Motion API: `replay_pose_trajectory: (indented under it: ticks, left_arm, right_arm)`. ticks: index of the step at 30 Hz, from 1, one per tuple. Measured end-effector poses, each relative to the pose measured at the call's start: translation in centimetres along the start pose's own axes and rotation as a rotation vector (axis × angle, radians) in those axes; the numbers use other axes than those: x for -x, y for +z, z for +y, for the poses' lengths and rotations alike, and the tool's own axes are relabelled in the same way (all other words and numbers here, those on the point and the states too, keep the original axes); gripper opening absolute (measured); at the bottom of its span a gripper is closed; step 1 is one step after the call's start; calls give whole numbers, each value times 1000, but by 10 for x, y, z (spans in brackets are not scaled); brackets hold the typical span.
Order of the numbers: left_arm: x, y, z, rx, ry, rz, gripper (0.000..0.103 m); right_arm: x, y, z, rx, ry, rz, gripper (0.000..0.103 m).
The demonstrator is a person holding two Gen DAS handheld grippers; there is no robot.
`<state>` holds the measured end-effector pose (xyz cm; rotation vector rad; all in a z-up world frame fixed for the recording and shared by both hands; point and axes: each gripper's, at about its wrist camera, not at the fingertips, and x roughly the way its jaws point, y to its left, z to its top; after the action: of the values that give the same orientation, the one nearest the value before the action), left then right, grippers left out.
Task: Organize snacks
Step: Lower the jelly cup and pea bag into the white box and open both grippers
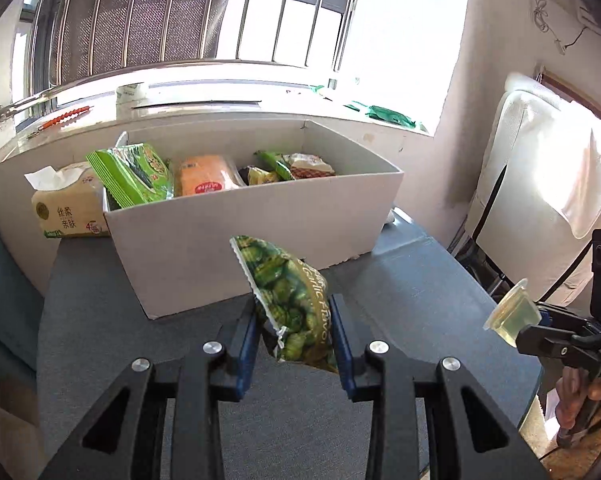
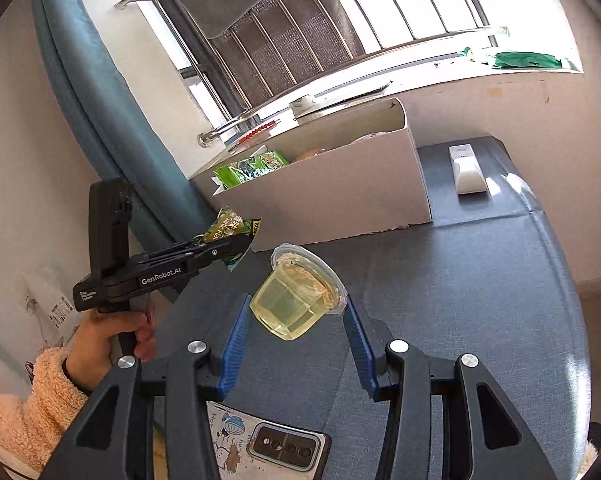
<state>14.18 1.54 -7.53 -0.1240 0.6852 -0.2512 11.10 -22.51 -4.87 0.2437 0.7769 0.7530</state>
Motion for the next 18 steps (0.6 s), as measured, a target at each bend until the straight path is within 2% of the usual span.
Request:
replay_pose_trajectory:
  ticks: [4, 8, 14, 18]
  left_arm:
    - [29, 31, 13, 34, -31, -90, 37]
    - [32, 69, 27, 53, -29, -135, 37]
    - [-1, 126, 50, 78, -22, -123, 37]
    - [-29, 149, 60, 77, 11, -87, 37]
  right_arm:
    - [-17, 33, 8, 25, 10, -13, 51]
    - [-36, 78, 17, 65, 4, -33, 51]
    - [-85, 156, 24, 110, -59, -23, 51]
    - [-123, 188, 17, 126, -106, 14, 51]
